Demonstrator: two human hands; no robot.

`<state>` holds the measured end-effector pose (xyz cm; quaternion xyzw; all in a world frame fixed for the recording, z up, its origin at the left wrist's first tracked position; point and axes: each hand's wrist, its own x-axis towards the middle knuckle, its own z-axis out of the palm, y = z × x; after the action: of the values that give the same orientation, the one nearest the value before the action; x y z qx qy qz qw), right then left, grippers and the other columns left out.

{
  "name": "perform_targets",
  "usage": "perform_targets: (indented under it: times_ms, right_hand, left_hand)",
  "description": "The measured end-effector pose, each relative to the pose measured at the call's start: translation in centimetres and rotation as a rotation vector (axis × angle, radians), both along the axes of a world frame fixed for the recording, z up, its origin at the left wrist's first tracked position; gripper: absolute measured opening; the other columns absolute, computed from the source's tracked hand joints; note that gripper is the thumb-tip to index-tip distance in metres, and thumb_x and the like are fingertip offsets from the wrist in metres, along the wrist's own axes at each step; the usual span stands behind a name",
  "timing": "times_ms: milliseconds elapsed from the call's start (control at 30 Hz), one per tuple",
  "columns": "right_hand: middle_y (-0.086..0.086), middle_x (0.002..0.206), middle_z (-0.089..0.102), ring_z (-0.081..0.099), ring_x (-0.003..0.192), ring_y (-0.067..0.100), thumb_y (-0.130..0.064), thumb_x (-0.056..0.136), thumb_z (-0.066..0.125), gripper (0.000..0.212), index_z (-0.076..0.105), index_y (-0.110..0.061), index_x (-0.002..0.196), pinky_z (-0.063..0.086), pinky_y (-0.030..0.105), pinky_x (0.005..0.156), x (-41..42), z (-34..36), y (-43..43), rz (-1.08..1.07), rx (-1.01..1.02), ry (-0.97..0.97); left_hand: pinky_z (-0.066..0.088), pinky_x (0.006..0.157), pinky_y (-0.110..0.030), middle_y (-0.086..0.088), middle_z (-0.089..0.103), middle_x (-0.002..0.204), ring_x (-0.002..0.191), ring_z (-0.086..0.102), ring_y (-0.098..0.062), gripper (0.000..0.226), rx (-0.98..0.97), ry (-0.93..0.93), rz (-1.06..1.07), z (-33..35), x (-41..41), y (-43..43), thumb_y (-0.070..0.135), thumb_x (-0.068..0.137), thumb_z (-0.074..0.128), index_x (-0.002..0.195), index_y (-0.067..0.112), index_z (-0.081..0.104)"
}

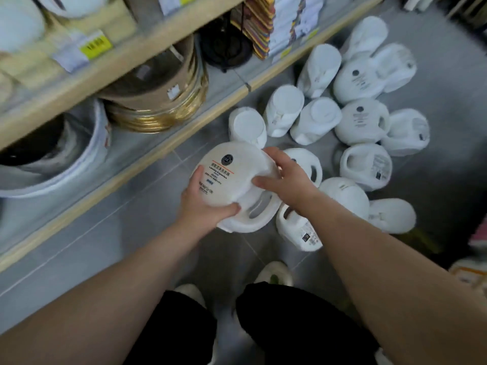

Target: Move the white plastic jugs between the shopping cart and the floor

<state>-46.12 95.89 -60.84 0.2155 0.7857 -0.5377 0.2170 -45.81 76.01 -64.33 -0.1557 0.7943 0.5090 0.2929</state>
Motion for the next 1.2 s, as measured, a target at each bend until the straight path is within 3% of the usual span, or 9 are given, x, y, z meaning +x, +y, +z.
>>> perform_targets:
  times_ms: [67, 333, 433, 567, 667, 733, 900, 1067, 1200]
  right_hand:
    - [-0.006, 0.115, 0.060, 0.057, 0.106, 0.016, -0.017, 0.079, 0.076, 0.059, 0.051, -0.033, 0.130, 0.049, 0.039, 0.097, -0.1, 6.5, -1.3, 0.021, -0.011, 0.013]
    - [-0.005, 0.119, 0.062, 0.059, 0.111, 0.019, -0.021, 0.077, 0.078, 0.063, 0.052, -0.032, 0.134, 0.049, 0.034, 0.095, 0.7, 28.7, -10.0, 0.157, -0.023, 0.172]
    - [-0.008, 0.118, 0.062, 0.059, 0.110, 0.017, -0.027, 0.077, 0.078, 0.065, 0.051, -0.035, 0.136, 0.050, 0.035, 0.092, 1.2, 32.9, -13.8, 0.229, -0.012, 0.255]
    - [-0.007, 0.118, 0.064, 0.060, 0.107, 0.017, -0.031, 0.075, 0.078, 0.066, 0.051, -0.040, 0.134, 0.051, 0.035, 0.090, 0.8, 36.0, -18.5, 0.358, -0.010, 0.322]
    - [-0.004, 0.125, 0.062, 0.059, 0.112, 0.017, -0.031, 0.072, 0.078, 0.069, 0.052, -0.032, 0.136, 0.048, 0.034, 0.095, 0.0, 38.1, -22.0, 0.527, -0.045, 0.374]
    - [-0.003, 0.126, 0.060, 0.057, 0.110, 0.014, -0.022, 0.074, 0.081, 0.069, 0.053, -0.022, 0.136, 0.045, 0.025, 0.093, -0.3, 39.7, -24.3, 0.625, -0.092, 0.403]
    - [-0.006, 0.126, 0.062, 0.060, 0.112, 0.013, -0.026, 0.067, 0.084, 0.073, 0.055, -0.026, 0.134, 0.047, 0.036, 0.101, 0.7, 42.2, -30.9, 0.871, -0.176, 0.434]
    - [-0.007, 0.123, 0.064, 0.061, 0.111, 0.013, -0.020, 0.070, 0.083, 0.069, 0.055, -0.027, 0.133, 0.048, 0.038, 0.101, 4.8, 43.8, -39.0, 1.094, -0.259, 0.429]
    - [-0.010, 0.118, 0.065, 0.061, 0.109, 0.010, -0.018, 0.071, 0.082, 0.069, 0.055, -0.025, 0.133, 0.048, 0.035, 0.101, 9.4, 44.4, -47.0, 1.269, -0.317, 0.398]
  left_hand:
    - [0.045, 0.101, -0.050, 0.009, 0.034, 0.135, 0.125, 0.041, -0.021, 0.125, 0.019, -0.011, 0.002, 6.9, -0.1, -1.5, 0.042, 0.039, 0.084, 0.145, 0.044, 0.019]
    - [0.039, 0.106, -0.042, 0.009, 0.038, 0.141, 0.125, 0.041, -0.015, 0.114, -0.019, 0.157, 0.106, 30.3, 2.6, -10.7, 0.028, 0.058, 0.090, 0.148, 0.037, 0.022]
    - [0.041, 0.105, -0.044, 0.010, 0.038, 0.140, 0.127, 0.041, -0.016, 0.123, -0.002, 0.186, 0.161, 35.2, 4.1, -14.6, 0.036, 0.047, 0.090, 0.149, 0.036, 0.021]
    - [0.048, 0.098, -0.043, 0.007, 0.043, 0.138, 0.123, 0.046, -0.018, 0.122, 0.054, 0.225, 0.321, 39.4, 6.7, -18.7, 0.036, 0.040, 0.087, 0.146, 0.036, 0.027]
    - [0.055, 0.075, -0.033, 0.008, 0.053, 0.125, 0.111, 0.055, -0.016, 0.108, 0.138, 0.265, 0.518, 41.5, 9.2, -20.8, 0.019, 0.044, 0.091, 0.135, 0.038, 0.037]
    - [0.058, 0.066, -0.038, 0.008, 0.053, 0.126, 0.108, 0.057, -0.017, 0.113, 0.163, 0.271, 0.687, 42.8, 11.1, -21.5, 0.013, 0.049, 0.090, 0.142, 0.039, 0.032]
    - [0.058, 0.058, -0.037, 0.011, 0.058, 0.126, 0.110, 0.061, -0.014, 0.110, 0.231, 0.398, 0.984, 45.3, 16.8, -23.6, 0.014, 0.048, 0.088, 0.142, 0.036, 0.034]
    - [0.059, 0.062, -0.046, 0.029, 0.065, 0.098, 0.091, 0.066, -0.002, 0.085, 0.248, 0.486, 1.209, 47.1, 23.4, -27.0, 0.008, 0.052, 0.084, 0.118, 0.045, 0.045]
    - [0.059, 0.066, -0.052, 0.022, 0.064, 0.107, 0.098, 0.066, -0.006, 0.089, 0.193, 0.544, 1.375, 47.7, 28.9, -31.5, 0.008, 0.052, 0.084, 0.122, 0.042, 0.041]
